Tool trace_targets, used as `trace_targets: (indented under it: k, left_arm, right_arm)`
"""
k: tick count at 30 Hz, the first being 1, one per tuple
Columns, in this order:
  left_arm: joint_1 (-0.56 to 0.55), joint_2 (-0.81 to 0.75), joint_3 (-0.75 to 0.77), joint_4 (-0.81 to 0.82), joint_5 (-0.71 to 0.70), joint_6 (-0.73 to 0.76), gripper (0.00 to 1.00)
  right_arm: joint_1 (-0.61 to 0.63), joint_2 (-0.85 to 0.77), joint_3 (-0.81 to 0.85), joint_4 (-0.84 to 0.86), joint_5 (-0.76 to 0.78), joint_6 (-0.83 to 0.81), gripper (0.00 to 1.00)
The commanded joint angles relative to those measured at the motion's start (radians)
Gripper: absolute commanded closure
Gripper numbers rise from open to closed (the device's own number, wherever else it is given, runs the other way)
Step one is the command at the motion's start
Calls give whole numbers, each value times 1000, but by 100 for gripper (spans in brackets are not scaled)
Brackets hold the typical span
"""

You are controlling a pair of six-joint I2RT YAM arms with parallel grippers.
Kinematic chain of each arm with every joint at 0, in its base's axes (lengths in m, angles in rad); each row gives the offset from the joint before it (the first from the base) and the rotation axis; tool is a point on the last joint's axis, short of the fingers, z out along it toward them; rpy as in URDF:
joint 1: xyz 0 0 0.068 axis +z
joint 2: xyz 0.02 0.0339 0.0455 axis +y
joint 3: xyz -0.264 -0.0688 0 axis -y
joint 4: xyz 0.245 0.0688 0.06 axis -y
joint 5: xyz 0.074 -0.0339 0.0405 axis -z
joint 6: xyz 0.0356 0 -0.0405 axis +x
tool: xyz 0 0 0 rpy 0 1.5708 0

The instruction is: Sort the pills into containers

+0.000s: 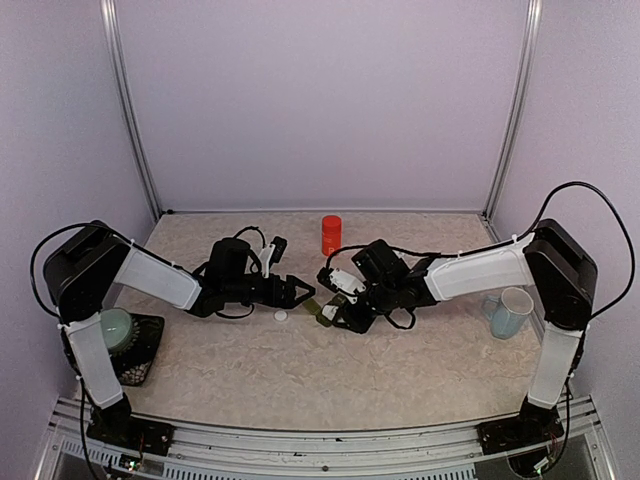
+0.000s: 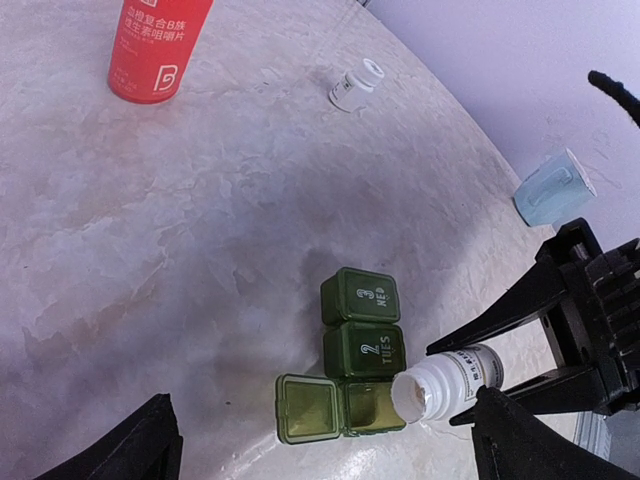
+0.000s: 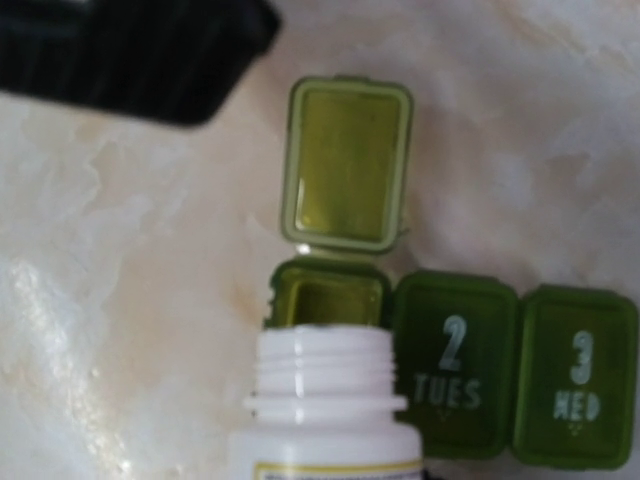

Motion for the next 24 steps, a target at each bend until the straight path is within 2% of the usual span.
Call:
trace_targets:
  k: [1, 24]
  left_arm:
    - [8, -9, -7, 20, 2, 6, 1]
    - [9, -6, -9, 21, 2, 4, 1]
  right_arm:
    - [14, 20, 23, -34, 5, -9, 91]
    - [14, 41, 75, -119, 9, -25, 90]
